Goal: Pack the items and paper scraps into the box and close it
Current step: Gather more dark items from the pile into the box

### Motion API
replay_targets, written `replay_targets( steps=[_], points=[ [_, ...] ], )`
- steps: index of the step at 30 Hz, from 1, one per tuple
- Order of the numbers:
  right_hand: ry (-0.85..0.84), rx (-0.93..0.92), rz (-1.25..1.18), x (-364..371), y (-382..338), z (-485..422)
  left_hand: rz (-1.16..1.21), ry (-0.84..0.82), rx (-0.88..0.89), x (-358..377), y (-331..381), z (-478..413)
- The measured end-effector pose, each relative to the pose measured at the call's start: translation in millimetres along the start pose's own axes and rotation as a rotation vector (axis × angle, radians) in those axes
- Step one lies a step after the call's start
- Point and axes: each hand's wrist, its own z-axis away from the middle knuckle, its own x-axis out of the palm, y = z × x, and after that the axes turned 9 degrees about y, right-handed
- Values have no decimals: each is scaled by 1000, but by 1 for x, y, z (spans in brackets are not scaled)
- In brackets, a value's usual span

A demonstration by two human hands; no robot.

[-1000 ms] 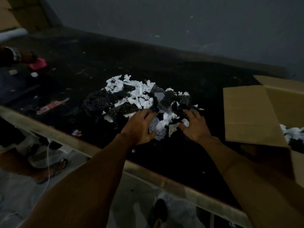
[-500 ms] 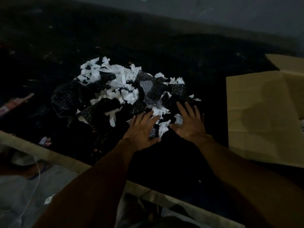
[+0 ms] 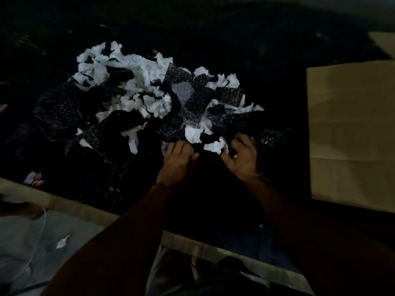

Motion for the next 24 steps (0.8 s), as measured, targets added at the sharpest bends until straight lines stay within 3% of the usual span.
replay_targets(
  steps=[9, 17, 21, 24],
  points=[
    [44, 342, -162, -13, -31, -15, 184, -11, -273, -17, 20, -16],
    [233, 571, -376, -27, -51, -34, 241, 133, -232, -54, 26, -38],
    [251, 715, -446, -25, -55, -50, 203, 214, -239, -68, 20, -60],
    [285, 769, -453, -21, -57, -51, 163, 162, -157, -73, 18, -62]
  ],
)
